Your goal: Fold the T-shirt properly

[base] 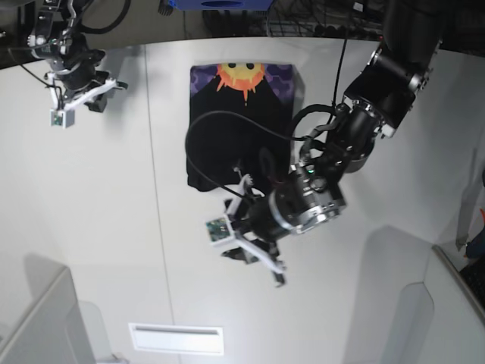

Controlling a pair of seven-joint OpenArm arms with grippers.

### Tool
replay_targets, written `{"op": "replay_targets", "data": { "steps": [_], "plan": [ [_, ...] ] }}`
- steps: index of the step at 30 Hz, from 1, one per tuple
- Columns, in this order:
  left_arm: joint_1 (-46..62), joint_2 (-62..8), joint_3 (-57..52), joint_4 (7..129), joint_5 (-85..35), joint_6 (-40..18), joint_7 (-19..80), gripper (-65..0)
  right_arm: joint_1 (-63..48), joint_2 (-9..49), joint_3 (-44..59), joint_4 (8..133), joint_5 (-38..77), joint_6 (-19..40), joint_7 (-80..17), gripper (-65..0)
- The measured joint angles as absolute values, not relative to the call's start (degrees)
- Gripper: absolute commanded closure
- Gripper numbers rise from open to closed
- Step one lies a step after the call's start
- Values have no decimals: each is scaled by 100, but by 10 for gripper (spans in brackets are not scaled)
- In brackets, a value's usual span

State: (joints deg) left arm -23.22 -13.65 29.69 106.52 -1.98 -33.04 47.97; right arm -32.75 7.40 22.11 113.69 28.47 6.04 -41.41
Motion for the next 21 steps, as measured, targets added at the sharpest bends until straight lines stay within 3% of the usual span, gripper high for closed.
{"op": "replay_targets", "data": {
  "steps": [1, 4, 7, 12, 16, 18, 21],
  "plan": [
    [-1994, -1420, 2530, 10892, -154, -3288, 4777, 0, -3402, 753, 2211, 11369, 2818, 602, -3935, 0],
    [-838, -1745, 1345, 11354, -80, -3306, 4882, 0, -3990, 899, 2152, 11384, 2488, 591, -2891, 0],
    [209, -1920, 231, 11369, -51, -3286, 4010, 0, -4442, 1070, 1911, 11404, 1820, 602, -2080, 0],
    [2672, -2178, -1455, 11332, -45, -3301, 1494, 0, -5068, 1041, 1811, 11439, 1039, 637, -1804, 0],
    [4602, -2137, -2300, 11303, -71, -3297, -115, 0, -5804, 1192, 1815, 11518, 812, 1282, -1793, 0],
    [5363, -2108, -2451, 11187, -86, -3288, -467, 0, -6132, 1238, 1809, 11511, 646, 1570, -1870, 0],
    [6377, -1833, -2484, 10669, -23, -3264, -893, 0, -6554, 1264, 1649, 11509, 541, 1533, -2268, 0]
  ]
}}
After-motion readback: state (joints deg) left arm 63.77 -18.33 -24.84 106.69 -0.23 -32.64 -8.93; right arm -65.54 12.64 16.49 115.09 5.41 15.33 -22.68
